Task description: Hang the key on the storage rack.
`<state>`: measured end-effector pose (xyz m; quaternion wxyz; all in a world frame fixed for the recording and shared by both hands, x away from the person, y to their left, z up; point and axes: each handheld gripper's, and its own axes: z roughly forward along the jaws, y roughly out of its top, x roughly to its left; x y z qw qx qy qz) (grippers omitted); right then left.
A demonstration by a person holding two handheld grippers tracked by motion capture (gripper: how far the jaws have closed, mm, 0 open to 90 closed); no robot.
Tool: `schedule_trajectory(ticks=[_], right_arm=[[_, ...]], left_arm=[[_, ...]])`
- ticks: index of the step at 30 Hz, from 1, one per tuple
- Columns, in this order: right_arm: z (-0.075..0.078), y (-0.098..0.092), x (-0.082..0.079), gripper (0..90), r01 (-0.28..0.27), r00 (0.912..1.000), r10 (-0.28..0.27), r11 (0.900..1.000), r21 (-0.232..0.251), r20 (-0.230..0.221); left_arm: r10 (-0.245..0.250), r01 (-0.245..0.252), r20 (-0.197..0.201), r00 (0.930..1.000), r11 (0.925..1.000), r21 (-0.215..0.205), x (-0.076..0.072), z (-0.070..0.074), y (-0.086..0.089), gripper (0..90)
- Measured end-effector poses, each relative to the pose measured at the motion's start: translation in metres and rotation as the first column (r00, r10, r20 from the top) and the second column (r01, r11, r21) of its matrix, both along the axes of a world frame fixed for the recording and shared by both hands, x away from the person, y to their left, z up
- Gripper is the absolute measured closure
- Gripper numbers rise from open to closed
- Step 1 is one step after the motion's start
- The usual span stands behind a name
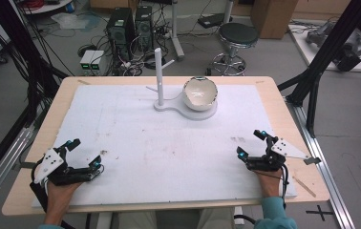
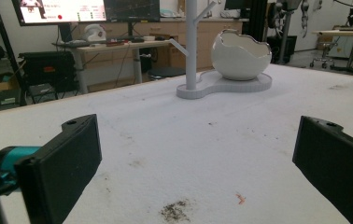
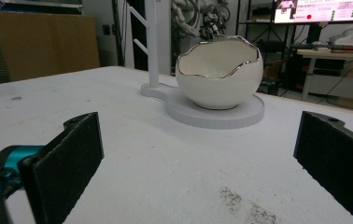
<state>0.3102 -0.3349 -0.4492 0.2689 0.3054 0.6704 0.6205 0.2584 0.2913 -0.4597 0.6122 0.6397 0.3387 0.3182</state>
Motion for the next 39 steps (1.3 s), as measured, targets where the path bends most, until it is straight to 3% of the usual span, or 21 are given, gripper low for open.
schedule_trajectory(ticks=[12,15,17,20,25,29,31,32,33,34,36,37,38,39], right_arm=[[0.0,0.0,0.0,0.6,0.0,1.0,0.0,1.0,0.003,-0.006],[0.0,0.0,0.0,0.6,0.0,1.0,0.0,1.0,0.001,0.0],[0.0,0.0,0.0,0.6,-0.001,1.0,0.001,1.0,0.0,-0.001],[0.0,0.0,0.0,0.6,0.002,1.0,-0.002,1.0,0.0,-0.003],[0.0,0.0,0.0,0.6,0.002,1.0,-0.002,1.0,-0.001,-0.001],[0.0,0.0,0.0,0.6,0.0,1.0,0.0,1.0,-0.002,-0.002],[0.0,0.0,0.0,0.6,0.001,1.0,-0.001,1.0,0.001,-0.003],[0.0,0.0,0.0,0.6,0.001,1.0,-0.001,1.0,0.001,-0.003],[0.0,0.0,0.0,0.6,0.002,1.0,-0.002,1.0,0.0,0.001],[0.0,0.0,0.0,0.6,0.002,1.0,-0.002,1.0,0.0,0.001],[0.0,0.0,0.0,0.6,0.0,1.0,0.0,1.0,0.001,-0.002],[0.0,0.0,-0.001,0.6,0.001,1.0,-0.001,1.0,-0.004,-0.003],[0.0,0.0,-0.001,0.6,0.001,1.0,-0.001,1.0,-0.004,-0.003],[0.0,0.0,-0.001,0.6,0.0,1.0,0.0,1.0,-0.003,-0.003]], left_arm=[[0.001,-0.001,-0.004,1.0,1.0,-0.008,0.001,0.0,0.001,1.7],[0.003,-0.004,-0.022,0.9998,0.9994,-0.036,0.002,0.0,0.004,1.7],[0.016,-0.016,-0.026,0.9995,0.9996,-0.024,0.002,0.002,0.006,1.7],[-0.007,0.006,-0.036,0.9993,0.9998,-0.02,0.001,0.01,0.01,1.7],[-0.086,0.088,-0.061,0.9944,0.9956,0.032,0.003,0.034,0.016,1.7],[-0.161,0.173,-0.113,0.9805,0.9788,0.11,0.01,0.06,0.02,1.7],[-0.206,0.228,-0.152,0.9666,0.9627,0.145,0.016,0.075,0.022,1.7],[-0.214,0.241,-0.161,0.9633,0.9559,0.168,0.018,0.08,0.022,1.7],[-0.225,0.26,-0.179,0.9577,0.9441,0.202,0.021,0.087,0.022,1.7],[-0.233,0.273,-0.192,0.9534,0.937,0.218,0.023,0.092,0.021,1.7],[-0.254,0.308,-0.215,0.943,0.9116,0.273,0.026,0.102,0.02,1.7],[-0.272,0.34,-0.245,0.9307,0.8893,0.306,0.029,0.11,0.018,1.7],[-0.281,0.356,-0.259,0.9242,0.8776,0.321,0.031,0.113,0.016,1.7],[-0.281,0.356,-0.259,0.9242,0.8776,0.321,0.031,0.113,0.016,1.7]])
